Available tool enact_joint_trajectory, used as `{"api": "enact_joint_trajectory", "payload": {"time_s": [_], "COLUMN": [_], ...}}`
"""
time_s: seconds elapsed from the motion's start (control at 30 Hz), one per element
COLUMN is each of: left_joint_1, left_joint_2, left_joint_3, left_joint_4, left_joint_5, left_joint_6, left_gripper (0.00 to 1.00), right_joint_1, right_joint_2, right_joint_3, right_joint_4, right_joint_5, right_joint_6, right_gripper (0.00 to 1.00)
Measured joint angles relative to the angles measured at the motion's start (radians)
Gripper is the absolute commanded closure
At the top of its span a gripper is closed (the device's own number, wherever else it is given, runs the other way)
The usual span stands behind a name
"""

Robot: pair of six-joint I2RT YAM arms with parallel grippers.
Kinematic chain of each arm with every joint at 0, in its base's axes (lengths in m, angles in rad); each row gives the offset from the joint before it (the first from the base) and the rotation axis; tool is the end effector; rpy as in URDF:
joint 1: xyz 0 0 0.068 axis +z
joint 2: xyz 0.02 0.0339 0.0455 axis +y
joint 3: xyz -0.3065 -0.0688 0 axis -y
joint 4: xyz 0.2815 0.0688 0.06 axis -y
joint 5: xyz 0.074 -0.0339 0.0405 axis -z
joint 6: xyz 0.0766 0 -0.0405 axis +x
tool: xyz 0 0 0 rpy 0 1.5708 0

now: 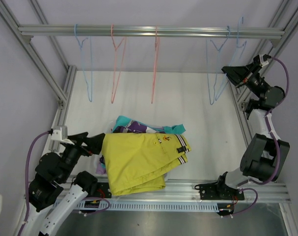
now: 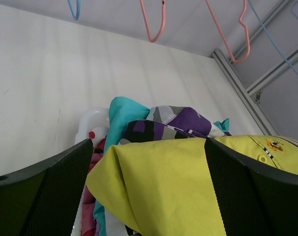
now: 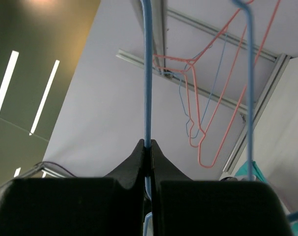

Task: Remove the trousers from the hanger
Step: Place the hanger at the clothesline.

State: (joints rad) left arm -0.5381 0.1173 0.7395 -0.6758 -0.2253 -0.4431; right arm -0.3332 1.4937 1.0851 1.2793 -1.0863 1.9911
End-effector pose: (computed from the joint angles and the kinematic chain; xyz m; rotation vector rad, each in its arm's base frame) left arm 0.0584 -0.0149 0.3542 -0.0980 1.6506 -0.5701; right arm 0.3522 -0.0502 0.4462 0.1924 1.4139 1.7922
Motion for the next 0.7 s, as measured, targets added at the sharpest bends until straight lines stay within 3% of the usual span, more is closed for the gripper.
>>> {"api": "enact_joint_trajectory", "payload": {"time_s": [0.23, 0.6, 0.7], "left_joint_1": [0.000, 0.000, 0.000], "left_joint_2": [0.024, 0.045, 0.045], "left_joint_3": [-0.001, -0.008, -0.008], "left_joint_4": [0.001, 0.000, 0.000], "left_joint_5": [-0.016, -0.027, -0.026], "left_joint_6": [0.000, 0.000, 0.000], "left_gripper": [0.01, 0.01, 0.01], "right_joint_1": [0.006, 0.017, 0.010], "right_joint_2": [0.116, 0.119, 0.114], "right_joint_3": [0.027, -0.016, -0.072], "right_joint_4": [0.005, 0.026, 0.037], "right_joint_5": [0.008, 0.014, 0.020], "right_joint_6": [0.006, 0.004, -0.008], "right_gripper": [1.00, 1.00, 0.89]}}
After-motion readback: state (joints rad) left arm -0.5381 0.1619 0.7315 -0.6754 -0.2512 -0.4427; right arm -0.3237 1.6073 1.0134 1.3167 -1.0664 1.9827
